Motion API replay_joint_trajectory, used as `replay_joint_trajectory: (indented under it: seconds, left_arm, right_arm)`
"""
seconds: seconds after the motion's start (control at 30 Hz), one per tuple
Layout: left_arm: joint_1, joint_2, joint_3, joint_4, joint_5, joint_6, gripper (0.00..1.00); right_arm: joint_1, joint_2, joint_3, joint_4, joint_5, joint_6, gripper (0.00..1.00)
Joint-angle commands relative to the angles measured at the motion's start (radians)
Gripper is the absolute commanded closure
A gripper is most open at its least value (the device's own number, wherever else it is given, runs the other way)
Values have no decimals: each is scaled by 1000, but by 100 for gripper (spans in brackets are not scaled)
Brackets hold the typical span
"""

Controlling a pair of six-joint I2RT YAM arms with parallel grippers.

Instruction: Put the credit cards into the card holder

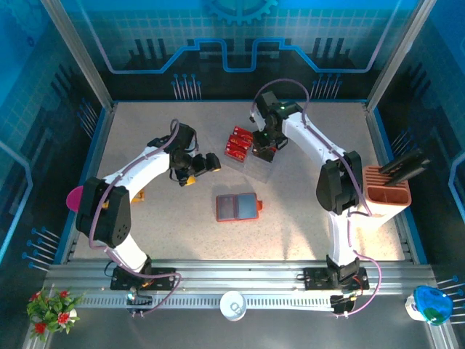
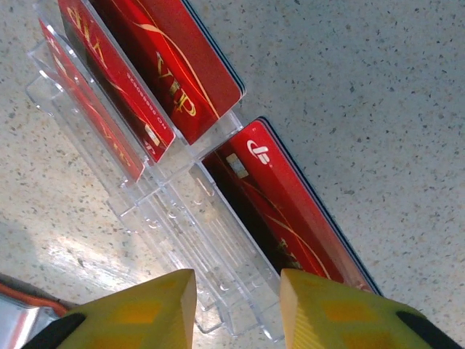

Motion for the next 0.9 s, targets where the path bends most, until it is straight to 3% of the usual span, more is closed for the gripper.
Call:
replay_joint_trajectory:
  seconds: [0.0,0.37,0.87]
  left_arm:
    - [-15,14,2,8,8,-16,1]
    - [-37,38,31,1,-2,-28,1]
    - [-47,31,29,-5,-15,-31,1]
  right_arm:
    - [-5,33,45,-48,20,-47,66]
    - [-6,84,56,-51,12,-67,68]
    - [4,2,-4,7,-17,-153,98]
